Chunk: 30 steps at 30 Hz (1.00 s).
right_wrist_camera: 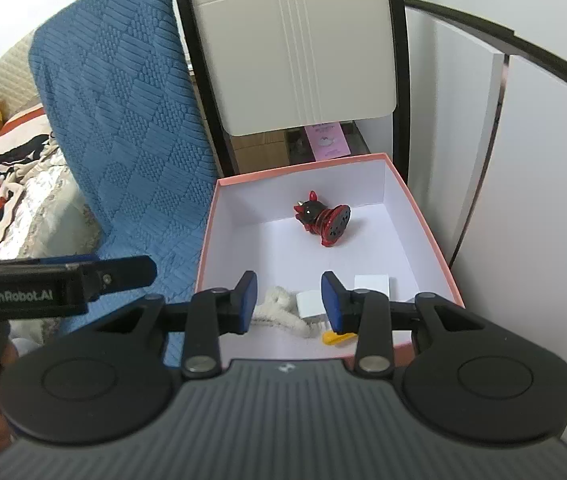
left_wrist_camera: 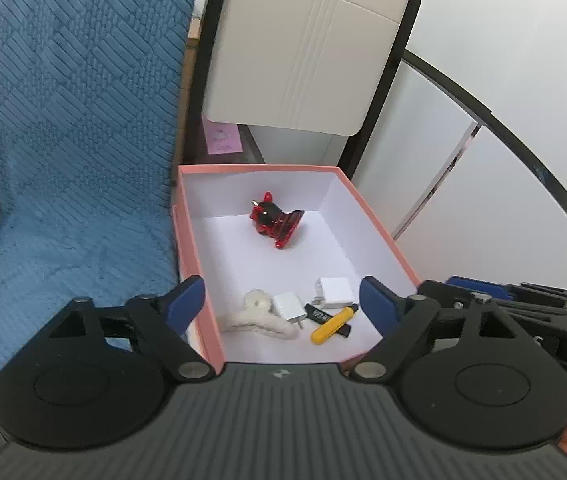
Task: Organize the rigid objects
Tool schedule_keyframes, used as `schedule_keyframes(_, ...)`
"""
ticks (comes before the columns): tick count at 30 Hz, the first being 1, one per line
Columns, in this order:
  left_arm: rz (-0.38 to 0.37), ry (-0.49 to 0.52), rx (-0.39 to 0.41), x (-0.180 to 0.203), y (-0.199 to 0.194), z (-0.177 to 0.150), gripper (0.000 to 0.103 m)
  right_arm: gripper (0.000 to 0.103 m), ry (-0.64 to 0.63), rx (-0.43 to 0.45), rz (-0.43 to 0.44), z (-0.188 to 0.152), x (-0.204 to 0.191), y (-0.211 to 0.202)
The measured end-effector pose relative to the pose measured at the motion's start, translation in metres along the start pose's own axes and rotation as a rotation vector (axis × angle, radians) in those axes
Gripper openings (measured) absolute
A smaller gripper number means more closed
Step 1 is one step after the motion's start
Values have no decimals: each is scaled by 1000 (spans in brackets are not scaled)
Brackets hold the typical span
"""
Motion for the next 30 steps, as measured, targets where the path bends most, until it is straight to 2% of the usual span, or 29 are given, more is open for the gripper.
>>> schedule_keyframes(2, -2, 18, 12, 2, -9, -3, 94, 47, 0, 9, -3, -5, -2, -8)
schedule_keyframes(4, -20, 34, 24, 5, -17, -7, 98, 63, -2, 21, -10, -8, -3, -17)
schedule_keyframes(5, -20, 40, 28, 7, -21, -9, 99, 67, -7, 27, -16, -10, -4, -20)
schedule_keyframes(7, -18, 52, 28, 10, -27, -13, 100, 86, -14, 37, -29, -14, -4, -27)
schedule_keyframes(13, -1, 86, 26, 9, -40, -22, 101, 87, 26, 45, -55, -26, -4, -41)
schedule_keyframes(22, -12, 69, 22, -10, -61, -43, 101, 87, 37, 87, -75, -44, -16, -59)
schedule_keyframes(30, -30, 46, 14, -18, -76, -55, 101, 87, 63, 89, -103, -61, -24, -69)
Point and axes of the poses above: each gripper's, at about its wrist camera, not at the fingertips, and y roughly the way its jaws point, x to its right, z to its top, the point moved 4 cm from there along y, roughly the way its jaws point, and after that the axes turned 14 degrees about y, right-handed, at the moved point
